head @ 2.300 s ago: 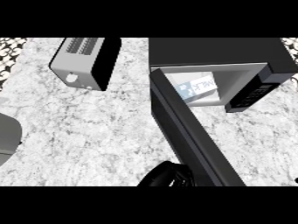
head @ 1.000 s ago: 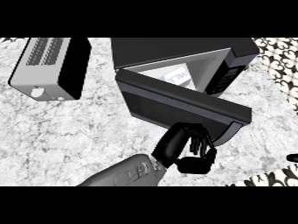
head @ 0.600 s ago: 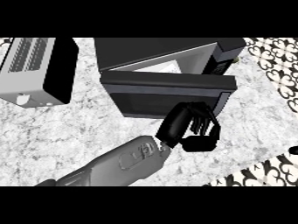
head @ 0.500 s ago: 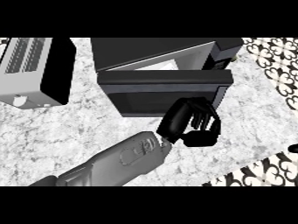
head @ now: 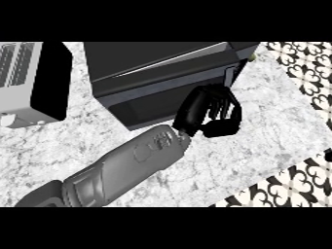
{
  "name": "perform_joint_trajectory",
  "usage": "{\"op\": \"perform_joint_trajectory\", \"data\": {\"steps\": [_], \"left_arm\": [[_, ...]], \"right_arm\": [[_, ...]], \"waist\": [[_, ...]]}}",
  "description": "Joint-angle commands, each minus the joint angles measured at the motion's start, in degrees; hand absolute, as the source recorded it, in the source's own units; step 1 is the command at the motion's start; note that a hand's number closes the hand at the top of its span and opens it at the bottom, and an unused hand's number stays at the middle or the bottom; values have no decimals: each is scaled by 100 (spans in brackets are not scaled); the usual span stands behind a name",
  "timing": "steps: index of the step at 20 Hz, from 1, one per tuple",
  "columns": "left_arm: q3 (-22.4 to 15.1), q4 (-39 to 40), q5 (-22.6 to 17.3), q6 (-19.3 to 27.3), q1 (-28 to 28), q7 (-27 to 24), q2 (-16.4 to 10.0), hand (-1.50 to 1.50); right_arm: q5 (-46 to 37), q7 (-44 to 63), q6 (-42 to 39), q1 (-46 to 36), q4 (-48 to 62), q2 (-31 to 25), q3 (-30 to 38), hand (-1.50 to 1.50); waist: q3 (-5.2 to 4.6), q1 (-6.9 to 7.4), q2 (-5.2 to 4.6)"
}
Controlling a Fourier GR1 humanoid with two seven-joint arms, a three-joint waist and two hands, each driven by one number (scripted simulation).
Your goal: Pick up the milk, place it into the microwave and close the microwave
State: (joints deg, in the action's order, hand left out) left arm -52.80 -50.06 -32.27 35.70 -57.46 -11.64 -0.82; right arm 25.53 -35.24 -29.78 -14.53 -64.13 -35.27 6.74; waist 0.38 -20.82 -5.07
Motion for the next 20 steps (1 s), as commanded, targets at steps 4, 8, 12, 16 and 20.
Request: {"op": "perform_joint_trajectory", "data": {"steps": [4, 8, 12, 16, 20], "left_arm": [[217, 304, -287, 3, -624, -20, 79, 150], [271, 463, -349, 30, -790, -119, 75, 150], [313, 613, -449, 38, -965, -158, 77, 150], [330, 581, -522, 121, -1005, -197, 74, 150], [335, 626, -594, 139, -1036, -204, 74, 150]], "right_arm": [[274, -19, -630, -278, -184, -57, -134, -150], [469, 174, -866, -404, -340, -67, -261, -150], [500, 408, -1007, -477, -476, -147, -425, -150], [411, 469, -1328, -640, -886, -332, -644, 150], [431, 578, -1658, -776, -1379, -421, -918, 150]], "waist": [[13, -162, -62], [19, -202, -104], [29, -290, -180], [35, -338, -148], [36, -361, -109]]}}
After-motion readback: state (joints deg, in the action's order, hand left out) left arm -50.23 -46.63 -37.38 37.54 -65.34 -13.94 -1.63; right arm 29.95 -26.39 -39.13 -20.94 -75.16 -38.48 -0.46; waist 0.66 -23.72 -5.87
